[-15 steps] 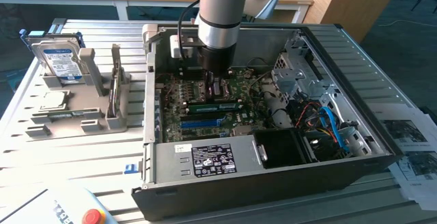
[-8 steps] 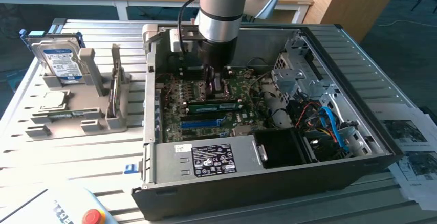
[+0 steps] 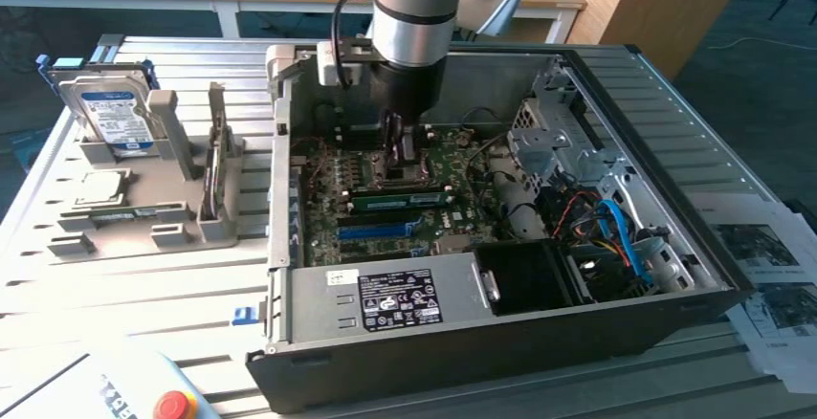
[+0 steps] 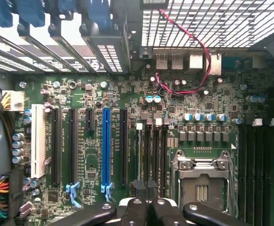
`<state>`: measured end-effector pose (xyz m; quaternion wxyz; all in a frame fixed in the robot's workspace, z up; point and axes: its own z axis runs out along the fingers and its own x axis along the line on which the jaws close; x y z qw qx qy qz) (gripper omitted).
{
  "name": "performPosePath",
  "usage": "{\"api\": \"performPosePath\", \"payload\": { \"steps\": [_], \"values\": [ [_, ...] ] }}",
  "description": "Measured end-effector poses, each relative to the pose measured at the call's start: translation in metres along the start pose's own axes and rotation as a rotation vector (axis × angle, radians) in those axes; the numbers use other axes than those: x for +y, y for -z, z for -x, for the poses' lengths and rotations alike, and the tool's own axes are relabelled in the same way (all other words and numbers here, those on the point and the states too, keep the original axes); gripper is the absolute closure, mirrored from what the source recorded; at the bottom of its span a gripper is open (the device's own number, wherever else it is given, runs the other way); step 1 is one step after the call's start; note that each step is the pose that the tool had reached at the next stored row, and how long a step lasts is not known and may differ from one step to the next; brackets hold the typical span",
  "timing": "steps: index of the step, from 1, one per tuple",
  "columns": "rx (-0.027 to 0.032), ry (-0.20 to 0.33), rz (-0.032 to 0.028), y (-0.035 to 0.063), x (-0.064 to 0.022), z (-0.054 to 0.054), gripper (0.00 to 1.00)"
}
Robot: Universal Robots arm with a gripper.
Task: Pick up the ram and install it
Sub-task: 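Press down the ram until it locks into place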
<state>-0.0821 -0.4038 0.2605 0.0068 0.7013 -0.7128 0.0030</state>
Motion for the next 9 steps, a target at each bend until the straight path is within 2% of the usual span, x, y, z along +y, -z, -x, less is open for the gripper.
{"api": "performPosePath", "payload": {
  "steps": [9],
  "values": [
    [0.0,0.0,0.0,0.0135,0.0001,0.0,0.9]
  ]
}}
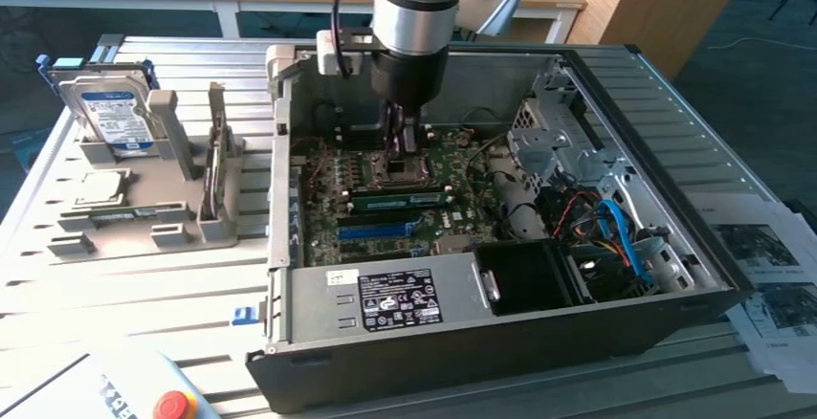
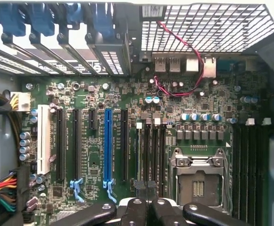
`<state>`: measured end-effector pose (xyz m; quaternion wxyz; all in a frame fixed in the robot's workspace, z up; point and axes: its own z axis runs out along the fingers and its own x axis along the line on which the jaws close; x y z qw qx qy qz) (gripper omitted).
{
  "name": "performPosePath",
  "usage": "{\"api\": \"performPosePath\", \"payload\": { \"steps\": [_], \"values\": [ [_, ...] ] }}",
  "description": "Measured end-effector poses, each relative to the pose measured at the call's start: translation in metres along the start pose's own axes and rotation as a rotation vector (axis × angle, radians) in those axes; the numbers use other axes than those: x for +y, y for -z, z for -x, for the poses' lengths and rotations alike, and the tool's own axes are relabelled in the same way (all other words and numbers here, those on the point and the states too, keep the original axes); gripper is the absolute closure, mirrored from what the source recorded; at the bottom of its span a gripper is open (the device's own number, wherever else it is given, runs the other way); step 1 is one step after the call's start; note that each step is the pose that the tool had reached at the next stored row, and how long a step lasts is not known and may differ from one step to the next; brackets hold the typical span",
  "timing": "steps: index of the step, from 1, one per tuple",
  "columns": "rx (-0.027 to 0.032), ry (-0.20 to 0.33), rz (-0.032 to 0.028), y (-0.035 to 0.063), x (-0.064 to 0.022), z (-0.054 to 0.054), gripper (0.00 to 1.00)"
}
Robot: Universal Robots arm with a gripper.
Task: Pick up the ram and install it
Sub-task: 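Press down the ram until it locks into place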
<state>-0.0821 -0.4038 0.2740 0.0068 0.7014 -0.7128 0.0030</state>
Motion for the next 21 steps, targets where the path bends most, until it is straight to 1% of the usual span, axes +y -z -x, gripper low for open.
{"api": "performPosePath", "payload": {
  "steps": [21],
  "values": [
    [-0.0001,0.0,0.0,0.034,0.0002,0.0,0.9]
  ]
}}
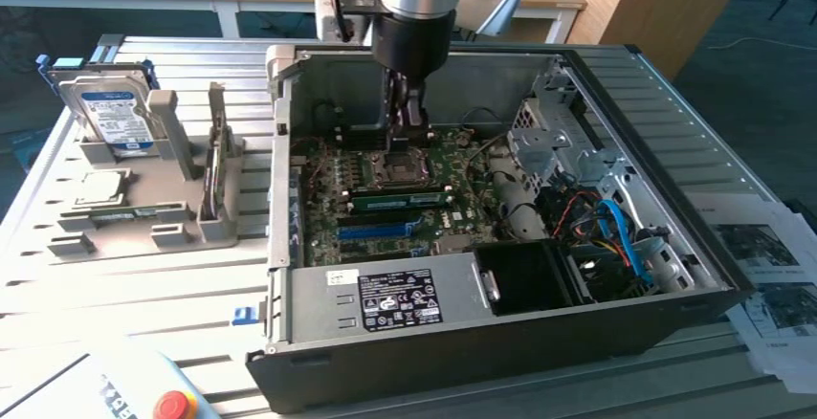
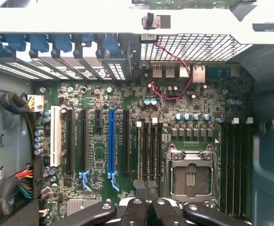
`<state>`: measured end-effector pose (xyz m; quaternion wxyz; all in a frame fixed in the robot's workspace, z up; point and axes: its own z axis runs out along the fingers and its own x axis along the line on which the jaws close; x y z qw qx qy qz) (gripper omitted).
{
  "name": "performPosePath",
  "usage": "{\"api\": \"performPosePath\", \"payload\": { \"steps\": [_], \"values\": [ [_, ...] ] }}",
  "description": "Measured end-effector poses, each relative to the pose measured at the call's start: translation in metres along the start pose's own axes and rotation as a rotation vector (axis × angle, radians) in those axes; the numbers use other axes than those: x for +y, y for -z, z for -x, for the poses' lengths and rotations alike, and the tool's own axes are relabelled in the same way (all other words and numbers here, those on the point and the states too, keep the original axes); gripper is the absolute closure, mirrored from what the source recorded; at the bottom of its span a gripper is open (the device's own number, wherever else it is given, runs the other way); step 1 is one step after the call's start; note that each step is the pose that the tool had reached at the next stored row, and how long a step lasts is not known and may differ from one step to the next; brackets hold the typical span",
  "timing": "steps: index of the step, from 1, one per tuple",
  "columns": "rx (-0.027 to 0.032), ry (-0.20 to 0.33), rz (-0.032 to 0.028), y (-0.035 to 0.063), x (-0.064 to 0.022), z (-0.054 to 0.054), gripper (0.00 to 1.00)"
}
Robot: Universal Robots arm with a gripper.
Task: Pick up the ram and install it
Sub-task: 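Press down the ram until it locks into place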
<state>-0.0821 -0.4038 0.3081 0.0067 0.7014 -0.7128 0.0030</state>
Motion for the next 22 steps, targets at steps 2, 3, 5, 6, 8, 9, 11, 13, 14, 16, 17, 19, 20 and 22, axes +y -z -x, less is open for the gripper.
{"api": "performPosePath", "payload": {
  "steps": [2,3,5,6,8,9,11,13,14,16,17,19,20,22],
  "values": [
    [0.0,0.0,0.0,0.0027,0.0,0.0,0.9],
    [0.0,0.0,0.0,0.004,0.0,0.0,0.9],
    [0.0001,0.0,0.0,0.0066,0.0,0.0,0.9],
    [0.0001,0.0,0.0,0.0079,0.0001,0.0,0.9],
    [0.0001,0.0,0.0,0.01,0.0001,0.0,0.9],
    [0.0,0.0,0.0,0.0111,0.0001,0.0,0.9],
    [0.0,0.0,0.0,0.0132,0.0001,0.0,0.9],
    [0.0001,0.0,0.0,0.0156,0.0001,0.0,0.9],
    [0.0001,0.0,0.0,0.0167,0.0001,0.0,0.9],
    [0.0,0.0,0.0,0.0188,0.0001,0.0,0.9],
    [0.0001,0.0,0.0,0.0199,0.0001,0.0,0.9],
    [0.0001,0.0,0.0,0.0225,0.0001,0.0,0.9],
    [0.0001,0.0,0.0,0.0238,0.0001,0.0,0.9],
    [0.0001,0.0,0.0,0.0265,0.0001,0.0,0.9]
  ]
}}
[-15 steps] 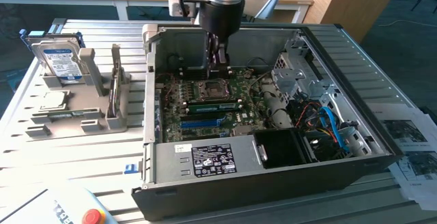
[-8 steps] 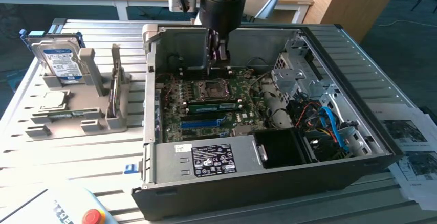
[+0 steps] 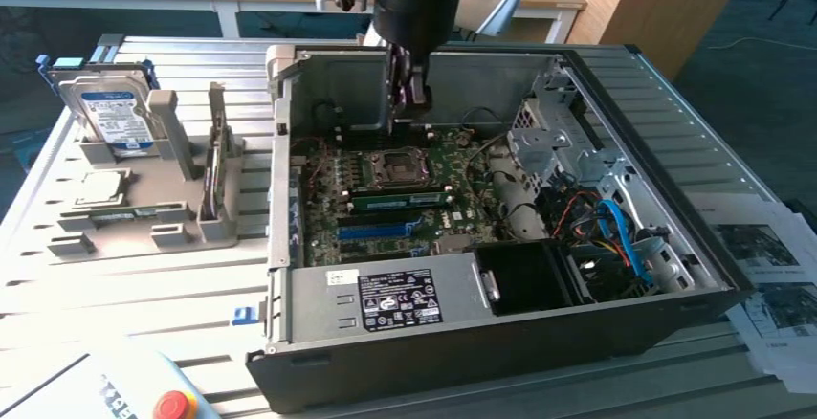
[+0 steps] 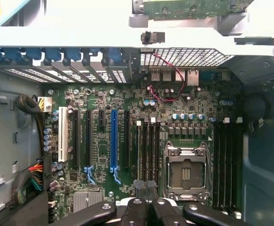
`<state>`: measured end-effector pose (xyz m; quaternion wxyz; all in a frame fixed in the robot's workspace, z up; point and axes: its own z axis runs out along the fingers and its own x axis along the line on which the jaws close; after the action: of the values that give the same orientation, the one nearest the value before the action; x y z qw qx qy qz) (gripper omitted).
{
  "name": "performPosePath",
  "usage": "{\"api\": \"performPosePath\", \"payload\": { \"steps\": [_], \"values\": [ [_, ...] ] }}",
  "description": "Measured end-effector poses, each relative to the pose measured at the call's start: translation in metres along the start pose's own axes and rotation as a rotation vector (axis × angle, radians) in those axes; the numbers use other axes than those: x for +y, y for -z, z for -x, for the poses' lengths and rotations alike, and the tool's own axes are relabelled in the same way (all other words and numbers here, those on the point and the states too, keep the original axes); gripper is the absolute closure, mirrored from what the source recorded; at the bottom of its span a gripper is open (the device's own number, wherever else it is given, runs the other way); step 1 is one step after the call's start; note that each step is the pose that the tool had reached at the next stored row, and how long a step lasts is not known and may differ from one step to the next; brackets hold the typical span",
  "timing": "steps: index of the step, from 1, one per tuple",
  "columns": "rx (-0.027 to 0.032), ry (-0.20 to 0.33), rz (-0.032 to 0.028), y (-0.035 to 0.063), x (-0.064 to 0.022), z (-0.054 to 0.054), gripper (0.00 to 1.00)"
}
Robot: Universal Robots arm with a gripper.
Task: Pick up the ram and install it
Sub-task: 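Press down the ram until it locks into place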
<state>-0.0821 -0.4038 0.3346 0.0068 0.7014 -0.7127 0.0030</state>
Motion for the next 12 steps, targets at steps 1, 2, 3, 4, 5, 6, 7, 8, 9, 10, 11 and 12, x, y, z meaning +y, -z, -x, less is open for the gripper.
{"api": "performPosePath", "payload": {
  "steps": [1,2,3,4,5,6,7,8,9,10,11,12],
  "values": [
    [-0.0001,0.0,-0.0001,0.0013,0.0,0.0,0.9],
    [0.0,0.0,0.0,0.0026,0.0,0.0,0.9],
    [-0.0001,0.0,-0.0001,0.0039,0.0,0.0,0.9],
    [0.0,0.0,-0.0001,0.005,0.0,0.0,0.9],
    [-0.0001,0.0,-0.0001,0.0061,0.0001,0.0,0.9],
    [-0.0001,0.0,-0.0001,0.0073,0.0,0.0,0.9],
    [-0.0001,0.0,0.0,0.0084,0.0001,0.0,0.9],
    [-0.0001,0.0,-0.0001,0.0094,0.0001,0.0,0.9],
    [0.0,0.0,0.0,0.0104,0.0001,0.0,0.9],
    [0.0,0.0,-0.0001,0.0114,0.0001,0.0,0.9],
    [-0.0001,0.0,0.0,0.0123,0.0001,0.0,0.9],
    [-0.0001,0.0,0.0,0.0133,0.0001,0.0,0.9]
  ]
}}
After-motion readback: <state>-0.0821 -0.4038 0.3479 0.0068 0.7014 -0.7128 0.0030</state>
